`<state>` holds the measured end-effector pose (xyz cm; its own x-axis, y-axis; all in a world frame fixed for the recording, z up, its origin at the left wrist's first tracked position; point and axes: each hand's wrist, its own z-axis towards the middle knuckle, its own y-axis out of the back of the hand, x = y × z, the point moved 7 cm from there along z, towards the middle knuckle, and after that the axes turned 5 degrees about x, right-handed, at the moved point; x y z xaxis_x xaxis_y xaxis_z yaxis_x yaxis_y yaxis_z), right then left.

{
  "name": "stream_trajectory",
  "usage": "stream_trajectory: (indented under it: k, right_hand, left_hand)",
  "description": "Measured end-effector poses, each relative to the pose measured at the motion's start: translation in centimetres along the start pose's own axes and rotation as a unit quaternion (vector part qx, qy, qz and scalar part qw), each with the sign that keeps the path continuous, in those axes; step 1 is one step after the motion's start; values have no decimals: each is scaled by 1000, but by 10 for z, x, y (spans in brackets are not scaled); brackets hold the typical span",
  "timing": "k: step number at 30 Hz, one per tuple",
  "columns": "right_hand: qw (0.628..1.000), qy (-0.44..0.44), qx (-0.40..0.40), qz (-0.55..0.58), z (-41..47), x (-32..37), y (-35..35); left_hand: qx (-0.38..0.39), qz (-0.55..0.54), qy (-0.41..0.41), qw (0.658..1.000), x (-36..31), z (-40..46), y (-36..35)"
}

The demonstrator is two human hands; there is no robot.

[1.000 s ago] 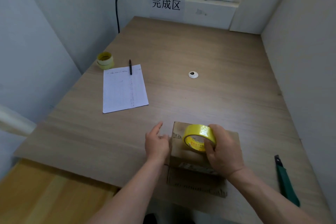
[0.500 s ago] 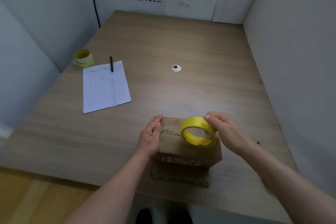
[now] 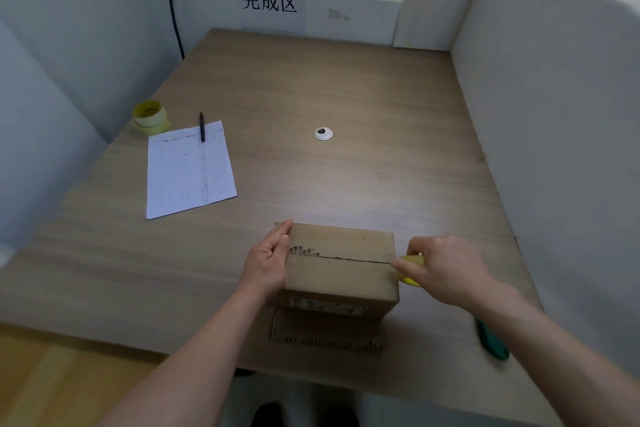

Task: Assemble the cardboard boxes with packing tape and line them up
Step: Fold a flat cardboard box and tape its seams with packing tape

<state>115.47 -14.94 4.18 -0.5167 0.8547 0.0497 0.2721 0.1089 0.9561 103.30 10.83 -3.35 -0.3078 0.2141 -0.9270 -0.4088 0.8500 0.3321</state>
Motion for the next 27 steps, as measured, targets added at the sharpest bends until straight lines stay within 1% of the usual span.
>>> stream_trajectory:
  k: [2,5,7,9,10,12,13,14,16,17,18,19,20,21,23,25,26,27]
  right_hand:
    - [999,-15,24,41,4,-3,-16]
    - [984,-37,60,162,10,-12,-33]
    - [979,2,70,194,19,-10,-30]
    - [972,66,104,202,26,4,-26]
    - [965,90,126,212,26,13,-27]
    - [950,100,153,252,24,27,-36]
    - [945,85,154,276,20,31,-44]
    - [939,60,143,306,15,33,-52]
    - [917,-18,102,385,2,31,-70]
    - [900,-55,81,424,-5,30,-78]
    - [883,-81,55,459,-11,32,-83]
    - [869,-110,35,482,-15,33,-90]
    - [860,-132,13,493,-19,34,-94]
    - [860,-154,2,486,-23,36,-96]
    - [885,-168,-11,433,-29,42,-91]
    - [927,-152,-25,341,-33,50,-79]
    - [944,-132,-30,302,-32,54,-72]
    - [952,-107,-17,287,-28,59,-69]
  left_hand:
    - [0,-2,1,1000,0,0,0]
    - [7,7,1,1000,-1,0,-1]
    - [26,43,2,999,-3,4,0]
    - [52,139,-1,989,-8,14,3]
    - [63,206,-8,976,-14,21,4]
    - [59,335,-7,940,-29,37,7]
    - [39,371,6,928,-38,44,7]
    - [19,377,23,926,-46,51,5]
    - [-13,316,38,948,-62,61,-6]
    - [-23,302,20,953,-71,62,-14]
    - [-26,321,-11,947,-78,60,-23]
    - [-15,354,-39,934,-80,55,-31]
    - [15,387,-61,920,-78,47,-41]
    - [62,413,-78,905,-72,39,-50]
    - [173,454,-98,868,-53,26,-67]
    - [234,457,-121,850,-46,31,-73]
    - [257,450,-138,844,-47,37,-75]
    - [283,442,-154,837,-49,43,-76]
